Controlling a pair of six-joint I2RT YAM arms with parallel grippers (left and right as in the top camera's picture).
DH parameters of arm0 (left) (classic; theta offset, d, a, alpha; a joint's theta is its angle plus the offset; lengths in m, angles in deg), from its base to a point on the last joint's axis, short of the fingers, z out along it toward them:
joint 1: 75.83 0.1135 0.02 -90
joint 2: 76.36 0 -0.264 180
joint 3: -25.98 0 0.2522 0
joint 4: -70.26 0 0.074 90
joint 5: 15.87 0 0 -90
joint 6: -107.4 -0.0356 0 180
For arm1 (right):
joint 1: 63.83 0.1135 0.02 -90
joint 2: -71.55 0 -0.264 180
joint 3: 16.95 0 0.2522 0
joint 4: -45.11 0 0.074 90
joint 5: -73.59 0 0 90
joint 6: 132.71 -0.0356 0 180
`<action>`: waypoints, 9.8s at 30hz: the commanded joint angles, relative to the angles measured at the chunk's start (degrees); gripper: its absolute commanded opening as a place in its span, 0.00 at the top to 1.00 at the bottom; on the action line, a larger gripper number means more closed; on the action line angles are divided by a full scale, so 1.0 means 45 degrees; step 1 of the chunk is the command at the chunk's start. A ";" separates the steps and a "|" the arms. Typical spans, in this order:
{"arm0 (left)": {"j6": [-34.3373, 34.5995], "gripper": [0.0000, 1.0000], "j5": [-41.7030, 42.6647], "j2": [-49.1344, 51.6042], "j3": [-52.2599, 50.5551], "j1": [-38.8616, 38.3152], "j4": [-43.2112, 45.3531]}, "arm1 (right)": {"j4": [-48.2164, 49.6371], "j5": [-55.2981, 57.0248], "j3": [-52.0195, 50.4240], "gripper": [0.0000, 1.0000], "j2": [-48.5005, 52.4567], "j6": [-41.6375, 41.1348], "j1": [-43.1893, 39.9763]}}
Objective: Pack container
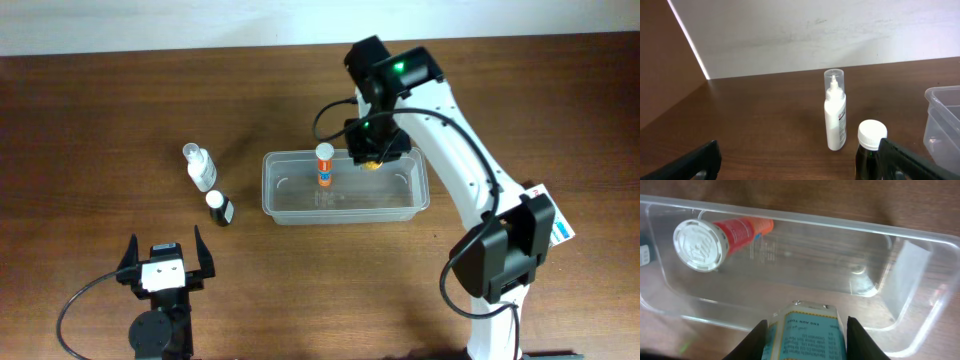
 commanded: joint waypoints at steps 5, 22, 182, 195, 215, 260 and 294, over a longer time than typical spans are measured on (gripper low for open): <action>-0.0253 0.00 0.0083 -0.0087 -0.0029 0.0010 -0.0049 | 0.0952 0.0151 -0.1384 0.77 -0.0097 -0.1656 0.0641; -0.0253 0.00 0.0083 -0.0087 -0.0029 0.0010 -0.0049 | 0.3628 0.0180 -0.3497 0.86 -0.0102 -0.4847 0.1617; -0.0253 0.00 0.0039 -0.0087 -0.0029 0.0010 -0.0049 | 0.9816 -0.1778 -0.9573 0.52 -0.2166 -0.1297 0.0359; -0.0253 0.00 0.0039 -0.0087 -0.0029 0.0010 -0.0049 | 0.9452 -0.1773 -0.9214 0.51 -0.2195 -0.1282 0.0311; -0.0253 0.00 0.0039 -0.0087 -0.0029 0.0010 -0.0049 | 0.5328 0.0170 -0.5858 0.96 -0.2191 -0.0816 0.0238; -0.0253 0.00 0.0039 -0.0087 -0.0029 0.0010 -0.0049 | 0.3711 0.3099 -0.1807 0.02 -0.2356 -0.0758 -1.3143; -0.3667 0.00 0.1156 0.6975 1.0520 0.0034 0.3143 | 0.3706 0.3104 -0.1807 0.02 -0.2356 -0.0758 -1.4154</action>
